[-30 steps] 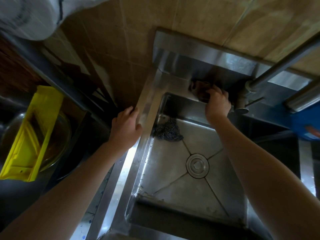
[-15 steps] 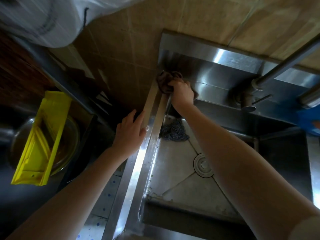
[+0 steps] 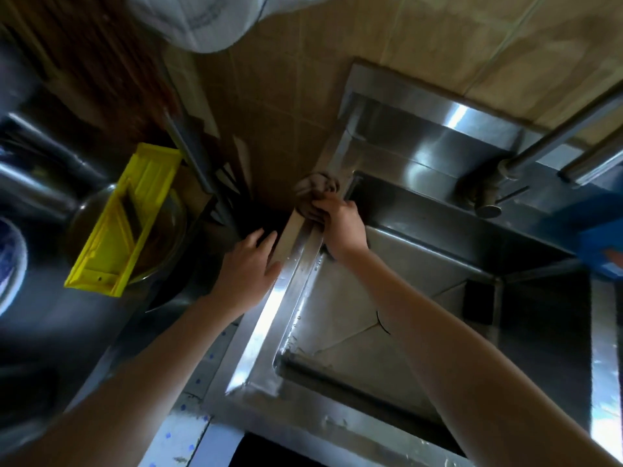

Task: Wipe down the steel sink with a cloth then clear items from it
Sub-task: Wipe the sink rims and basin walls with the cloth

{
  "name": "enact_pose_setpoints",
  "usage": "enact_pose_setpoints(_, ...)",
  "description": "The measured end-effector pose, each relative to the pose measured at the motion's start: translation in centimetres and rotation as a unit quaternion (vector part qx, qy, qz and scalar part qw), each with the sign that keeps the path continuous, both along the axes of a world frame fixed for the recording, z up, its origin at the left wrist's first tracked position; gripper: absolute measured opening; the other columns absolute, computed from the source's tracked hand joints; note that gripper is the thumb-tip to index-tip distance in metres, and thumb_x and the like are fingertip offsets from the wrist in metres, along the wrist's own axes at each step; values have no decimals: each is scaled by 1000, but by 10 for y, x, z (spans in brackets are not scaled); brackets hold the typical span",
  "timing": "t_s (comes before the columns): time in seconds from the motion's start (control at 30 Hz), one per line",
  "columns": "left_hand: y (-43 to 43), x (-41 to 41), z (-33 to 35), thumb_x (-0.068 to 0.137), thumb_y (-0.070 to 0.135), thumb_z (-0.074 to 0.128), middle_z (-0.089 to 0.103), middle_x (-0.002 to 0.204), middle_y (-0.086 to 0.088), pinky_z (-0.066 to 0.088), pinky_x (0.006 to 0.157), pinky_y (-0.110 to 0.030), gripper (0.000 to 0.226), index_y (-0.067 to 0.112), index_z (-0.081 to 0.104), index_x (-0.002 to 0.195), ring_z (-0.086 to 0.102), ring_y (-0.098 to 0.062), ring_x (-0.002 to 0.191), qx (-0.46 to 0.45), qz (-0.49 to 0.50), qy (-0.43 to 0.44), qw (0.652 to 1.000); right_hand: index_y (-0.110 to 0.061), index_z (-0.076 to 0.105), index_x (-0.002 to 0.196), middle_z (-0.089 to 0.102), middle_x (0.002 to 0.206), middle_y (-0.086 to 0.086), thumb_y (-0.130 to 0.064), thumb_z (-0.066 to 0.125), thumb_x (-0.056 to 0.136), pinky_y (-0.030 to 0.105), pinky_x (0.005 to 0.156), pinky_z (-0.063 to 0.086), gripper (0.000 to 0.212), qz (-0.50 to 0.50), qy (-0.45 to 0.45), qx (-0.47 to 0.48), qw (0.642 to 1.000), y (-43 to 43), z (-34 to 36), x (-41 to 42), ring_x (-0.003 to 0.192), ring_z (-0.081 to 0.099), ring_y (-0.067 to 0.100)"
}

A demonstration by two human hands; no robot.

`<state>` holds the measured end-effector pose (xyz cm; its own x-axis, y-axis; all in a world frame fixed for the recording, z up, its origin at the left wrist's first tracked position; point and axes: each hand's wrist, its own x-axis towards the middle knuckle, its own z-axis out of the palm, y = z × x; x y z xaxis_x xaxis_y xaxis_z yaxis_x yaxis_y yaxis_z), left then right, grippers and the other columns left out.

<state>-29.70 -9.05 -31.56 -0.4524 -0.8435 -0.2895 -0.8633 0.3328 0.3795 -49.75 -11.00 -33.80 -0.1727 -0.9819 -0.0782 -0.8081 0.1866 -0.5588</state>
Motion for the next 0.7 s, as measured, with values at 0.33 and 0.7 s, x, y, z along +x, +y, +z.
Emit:
enact_pose_setpoints(0.33, 75, 40, 8, 94, 30, 49, 38, 144, -11, 36, 103, -45, 51, 17, 38, 142, 41, -33, 126, 19, 81, 8, 996, -23, 63, 121, 54, 136, -8, 8, 46, 81, 37, 80, 53, 53, 70, -4, -13, 997, 84, -1, 47, 102, 47, 30)
enact_pose_setpoints(0.7, 139, 70, 3, 97, 16, 40, 45, 139, -19, 33, 106, -46, 38, 3, 49, 131, 42, -34, 127, 4, 145, 19, 989, -28, 62, 122, 50, 141, -8, -1, 54, 84, 39, 100, 47, 48, 185, 0, 21, 983, 174, 3, 89, 128, 41, 25)
